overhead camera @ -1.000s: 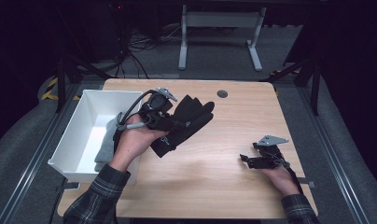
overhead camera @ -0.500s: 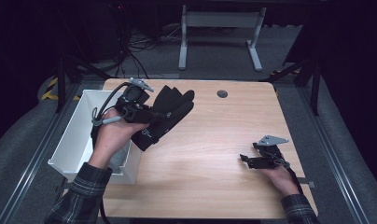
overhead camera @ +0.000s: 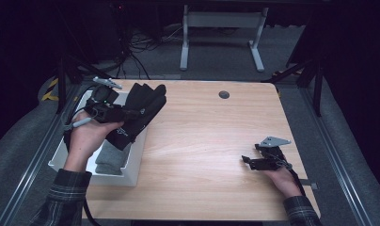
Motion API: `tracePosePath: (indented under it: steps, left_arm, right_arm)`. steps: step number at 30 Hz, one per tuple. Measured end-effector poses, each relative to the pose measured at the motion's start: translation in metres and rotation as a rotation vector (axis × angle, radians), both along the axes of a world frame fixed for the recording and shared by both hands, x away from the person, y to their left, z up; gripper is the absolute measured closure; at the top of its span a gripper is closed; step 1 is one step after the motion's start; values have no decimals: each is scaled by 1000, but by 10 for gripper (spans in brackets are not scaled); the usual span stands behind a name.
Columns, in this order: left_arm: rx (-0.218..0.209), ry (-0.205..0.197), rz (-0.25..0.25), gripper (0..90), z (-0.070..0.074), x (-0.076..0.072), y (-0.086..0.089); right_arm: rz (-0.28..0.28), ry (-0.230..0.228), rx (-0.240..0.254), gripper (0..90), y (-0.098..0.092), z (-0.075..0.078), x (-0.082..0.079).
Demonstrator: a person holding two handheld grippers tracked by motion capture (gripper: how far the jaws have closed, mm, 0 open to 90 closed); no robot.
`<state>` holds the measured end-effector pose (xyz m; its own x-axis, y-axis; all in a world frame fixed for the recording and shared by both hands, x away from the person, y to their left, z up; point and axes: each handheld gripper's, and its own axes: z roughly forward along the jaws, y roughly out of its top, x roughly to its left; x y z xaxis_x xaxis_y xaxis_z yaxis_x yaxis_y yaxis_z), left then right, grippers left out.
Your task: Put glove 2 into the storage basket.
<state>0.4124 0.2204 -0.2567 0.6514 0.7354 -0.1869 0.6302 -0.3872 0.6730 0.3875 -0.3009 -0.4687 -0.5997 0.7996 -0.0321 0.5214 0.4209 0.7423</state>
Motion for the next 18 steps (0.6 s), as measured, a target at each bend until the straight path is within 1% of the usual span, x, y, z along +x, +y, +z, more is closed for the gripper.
tracePosePath:
  steps: [5, 8, 11, 13, 16, 18]
  left_arm:
    - [12, 14, 82, 704, -11, 0, 25]
    - [17, 24, 125, 704, -17, 1, 37]
    - [18, 39, 165, 704, -27, 2, 48]
    - [23, 49, 178, 704, -32, 3, 52]
    - [22, 74, 191, 704, -43, 5, 56]
    - [25, 83, 206, 704, -51, 7, 58]
  right_arm:
    - [-1, 0, 0, 215, 0, 0, 0]
    - [-1, 0, 0, 215, 0, 0, 0]
    - [-2, 0, 0, 215, 0, 0, 0]
    - [-1, 0, 0, 215, 0, 0, 0]
    - [-2, 0, 0, 215, 0, 0, 0]
    - [-2, 0, 0, 215, 0, 0, 0]
